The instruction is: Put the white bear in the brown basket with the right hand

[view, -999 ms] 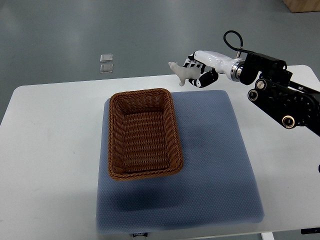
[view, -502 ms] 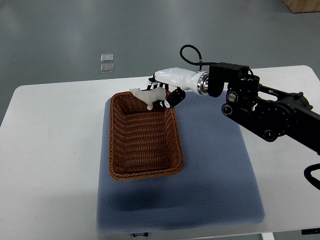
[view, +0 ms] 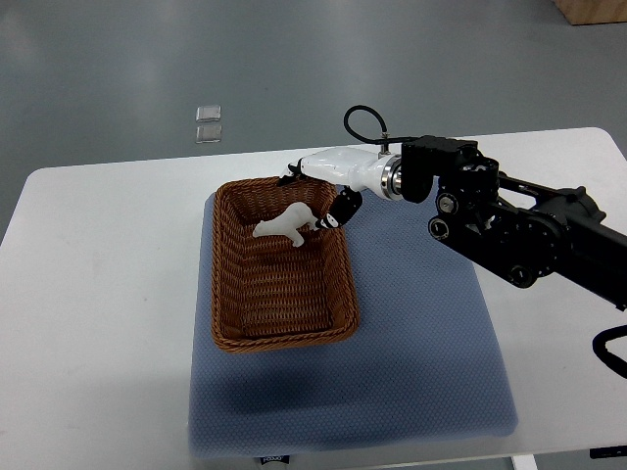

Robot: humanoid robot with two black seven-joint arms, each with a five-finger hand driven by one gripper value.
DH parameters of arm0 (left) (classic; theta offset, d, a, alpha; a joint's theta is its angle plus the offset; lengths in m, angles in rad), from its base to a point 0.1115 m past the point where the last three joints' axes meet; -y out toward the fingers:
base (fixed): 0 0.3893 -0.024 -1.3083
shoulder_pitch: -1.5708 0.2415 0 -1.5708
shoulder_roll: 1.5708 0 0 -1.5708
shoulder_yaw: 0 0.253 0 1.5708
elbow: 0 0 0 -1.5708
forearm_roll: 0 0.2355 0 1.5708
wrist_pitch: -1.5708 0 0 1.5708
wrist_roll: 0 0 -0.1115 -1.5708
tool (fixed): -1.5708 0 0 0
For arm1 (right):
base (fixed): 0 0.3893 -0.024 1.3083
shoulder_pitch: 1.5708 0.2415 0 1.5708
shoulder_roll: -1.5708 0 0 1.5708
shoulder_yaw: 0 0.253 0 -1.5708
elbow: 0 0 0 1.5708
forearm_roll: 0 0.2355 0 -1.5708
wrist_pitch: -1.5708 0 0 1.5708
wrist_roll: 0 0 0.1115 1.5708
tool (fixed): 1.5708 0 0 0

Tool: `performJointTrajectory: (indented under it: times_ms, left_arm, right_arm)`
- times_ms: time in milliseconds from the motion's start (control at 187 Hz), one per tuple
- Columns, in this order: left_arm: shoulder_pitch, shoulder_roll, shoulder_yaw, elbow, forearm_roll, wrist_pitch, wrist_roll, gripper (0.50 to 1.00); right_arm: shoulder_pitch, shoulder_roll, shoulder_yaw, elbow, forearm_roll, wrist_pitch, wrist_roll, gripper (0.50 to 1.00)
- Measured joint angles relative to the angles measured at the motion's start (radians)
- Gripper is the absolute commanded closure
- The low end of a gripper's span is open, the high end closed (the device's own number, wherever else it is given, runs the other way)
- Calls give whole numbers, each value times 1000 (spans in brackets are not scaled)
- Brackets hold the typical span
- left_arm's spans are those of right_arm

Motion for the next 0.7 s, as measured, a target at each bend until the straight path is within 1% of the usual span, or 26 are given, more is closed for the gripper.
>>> performJointTrajectory:
  times_ms: [117,166,331,422,513,641,700]
  left_arm:
    - [0,0,0,0,0,0,0,500]
    - [0,0,0,0,0,0,0,500]
    - [0,0,0,0,0,0,0,500]
    - [0,0,0,0,0,0,0,500]
    - [0,0,0,0,0,0,0,500]
    - [0,0,0,0,0,0,0,500]
    - [0,0,0,0,0,0,0,500]
  right_arm:
    - [0,0,18,-5,14,-8,0,636]
    - [-2,-2,30,-8,23,-15,0,605]
    - [-36,-14,132,-30,141,-44,-1,603]
    - [-48,-22,196,-51,283,-50,-1,603]
    - [-67,-38,249,-87,437,-64,-2,589]
    - [-87,-51,290,-154,665,-102,-1,583]
    - [-97,-54,295,-202,800,-131,0,579]
